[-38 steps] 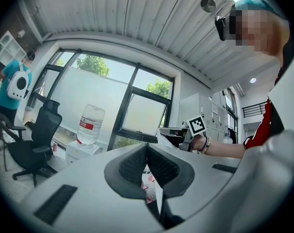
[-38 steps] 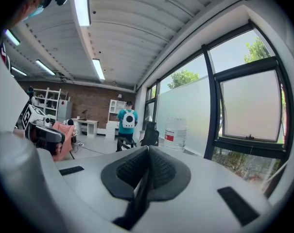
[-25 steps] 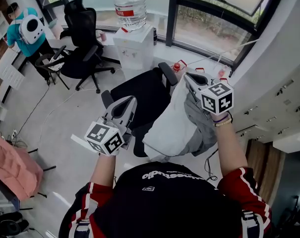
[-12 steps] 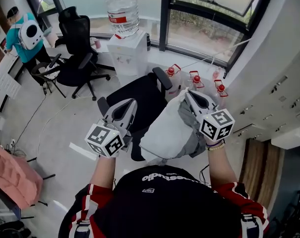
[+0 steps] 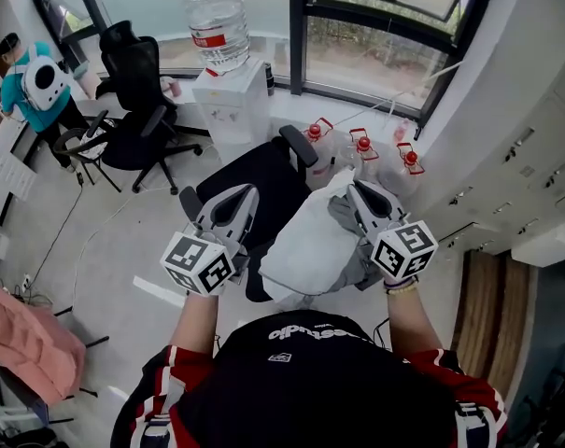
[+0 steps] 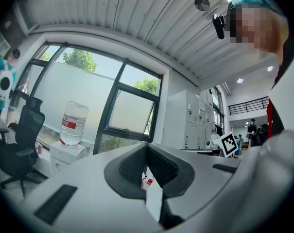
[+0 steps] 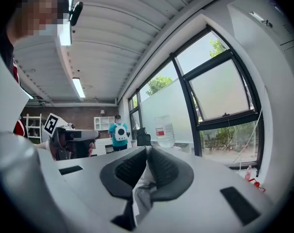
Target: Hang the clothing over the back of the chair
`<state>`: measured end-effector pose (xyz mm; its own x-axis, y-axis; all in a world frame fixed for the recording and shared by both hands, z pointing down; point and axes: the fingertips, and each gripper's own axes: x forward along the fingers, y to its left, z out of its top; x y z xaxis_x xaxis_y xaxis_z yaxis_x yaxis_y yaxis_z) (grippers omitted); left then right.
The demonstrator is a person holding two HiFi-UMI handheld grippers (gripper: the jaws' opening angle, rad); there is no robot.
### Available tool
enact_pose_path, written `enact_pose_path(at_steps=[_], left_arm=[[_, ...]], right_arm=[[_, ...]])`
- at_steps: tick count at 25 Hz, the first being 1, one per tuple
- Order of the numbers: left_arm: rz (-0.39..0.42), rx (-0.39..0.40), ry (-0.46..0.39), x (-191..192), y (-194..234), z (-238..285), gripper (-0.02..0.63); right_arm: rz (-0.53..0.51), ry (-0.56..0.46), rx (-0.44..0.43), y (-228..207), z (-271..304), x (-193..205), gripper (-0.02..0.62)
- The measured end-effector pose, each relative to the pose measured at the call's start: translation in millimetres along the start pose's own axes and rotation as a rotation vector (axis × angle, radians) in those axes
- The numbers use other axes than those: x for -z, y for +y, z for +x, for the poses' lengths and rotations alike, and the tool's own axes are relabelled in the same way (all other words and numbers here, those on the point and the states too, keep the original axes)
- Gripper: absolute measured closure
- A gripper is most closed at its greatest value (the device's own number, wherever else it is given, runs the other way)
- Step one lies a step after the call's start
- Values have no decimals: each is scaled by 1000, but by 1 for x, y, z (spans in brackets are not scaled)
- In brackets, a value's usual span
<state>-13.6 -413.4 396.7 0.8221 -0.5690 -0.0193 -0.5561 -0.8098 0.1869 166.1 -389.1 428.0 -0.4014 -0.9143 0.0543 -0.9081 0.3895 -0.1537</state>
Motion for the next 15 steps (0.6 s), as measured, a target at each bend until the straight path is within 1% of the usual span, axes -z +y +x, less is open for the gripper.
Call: enact_pose_path(at_steps=[2, 7, 13, 15], left_arm=[[0, 2, 2, 0, -3, -1, 583], [1, 10, 6, 3, -8, 5, 583], [-4, 20, 8, 4, -12, 5, 583], [-5, 21, 8, 3, -12, 6, 583]], right_arm=[[-5, 2, -7, 3, -2, 0, 552], [-6, 9, -15, 0, -5, 1, 459], [-16, -2, -22, 5, -9, -1, 354], [-19, -5, -22, 6, -10, -2, 345]])
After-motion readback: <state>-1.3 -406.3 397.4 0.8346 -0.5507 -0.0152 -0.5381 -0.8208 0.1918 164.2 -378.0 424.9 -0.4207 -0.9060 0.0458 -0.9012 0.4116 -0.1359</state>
